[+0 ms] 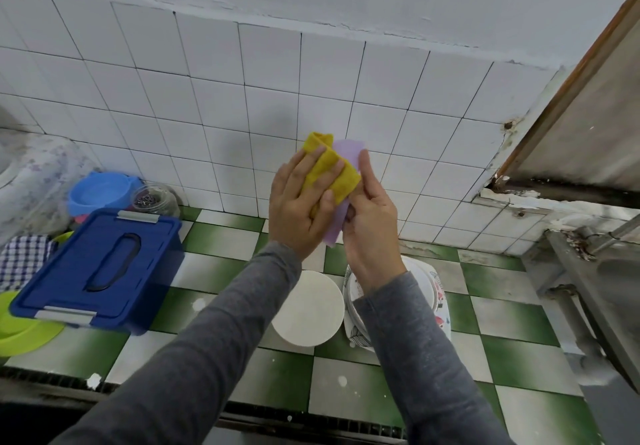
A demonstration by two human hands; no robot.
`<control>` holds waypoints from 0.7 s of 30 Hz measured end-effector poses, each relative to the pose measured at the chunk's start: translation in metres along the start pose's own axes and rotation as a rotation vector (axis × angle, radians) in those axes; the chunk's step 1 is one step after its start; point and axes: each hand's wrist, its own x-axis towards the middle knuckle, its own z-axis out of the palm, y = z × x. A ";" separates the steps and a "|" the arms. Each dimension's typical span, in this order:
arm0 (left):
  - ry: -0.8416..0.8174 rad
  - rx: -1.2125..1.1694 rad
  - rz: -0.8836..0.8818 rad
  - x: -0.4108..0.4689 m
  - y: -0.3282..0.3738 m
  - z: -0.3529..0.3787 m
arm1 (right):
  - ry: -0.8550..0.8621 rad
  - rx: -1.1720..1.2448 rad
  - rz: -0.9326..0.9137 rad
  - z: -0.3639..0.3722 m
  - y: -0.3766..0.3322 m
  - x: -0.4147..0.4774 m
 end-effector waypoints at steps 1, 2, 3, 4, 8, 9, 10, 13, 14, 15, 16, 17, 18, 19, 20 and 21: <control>-0.038 -0.024 0.003 0.005 -0.003 -0.003 | -0.019 -0.082 0.000 -0.003 0.002 0.000; -0.079 -0.071 -0.014 0.008 -0.006 -0.005 | -0.041 -0.163 -0.015 -0.006 0.004 -0.001; -0.118 -0.128 -0.042 0.011 -0.009 -0.008 | -0.057 -0.233 -0.039 -0.010 0.006 -0.002; -0.146 -0.168 -0.065 0.012 -0.010 -0.010 | -0.060 -0.282 -0.062 -0.013 0.007 -0.002; -0.177 -0.068 -0.008 0.004 -0.008 -0.011 | 0.003 -0.369 -0.107 -0.017 0.004 -0.001; -0.185 -0.075 -0.001 0.002 -0.009 -0.011 | 0.005 -0.389 -0.115 -0.018 0.003 0.000; -0.191 -0.107 -0.016 0.002 -0.009 -0.011 | 0.004 -0.409 -0.125 -0.019 0.002 0.001; -0.204 -0.264 -0.184 0.003 -0.013 -0.014 | -0.007 -0.458 -0.132 -0.025 -0.011 0.005; -0.211 -0.319 -0.253 0.004 -0.015 -0.016 | -0.010 -0.446 -0.123 -0.028 -0.018 0.006; -0.216 -0.370 -0.313 0.004 -0.017 -0.018 | -0.015 -0.421 -0.111 -0.032 -0.025 0.008; -0.213 -0.423 -0.366 0.004 -0.018 -0.019 | -0.021 -0.383 -0.094 -0.035 -0.031 0.009; -0.202 -0.481 -0.412 0.005 -0.018 -0.021 | -0.024 -0.343 -0.075 -0.039 -0.036 0.011; -0.187 -0.539 -0.451 0.006 -0.017 -0.022 | -0.024 -0.295 -0.057 -0.042 -0.039 0.012; -0.174 -0.586 -0.487 0.007 -0.016 -0.023 | -0.019 -0.250 -0.040 -0.044 -0.041 0.013; -0.162 -0.619 -0.520 0.008 -0.014 -0.023 | -0.014 -0.207 -0.025 -0.046 -0.041 0.012; -0.149 -0.640 -0.549 0.008 -0.013 -0.023 | -0.007 -0.163 -0.012 -0.048 -0.041 0.013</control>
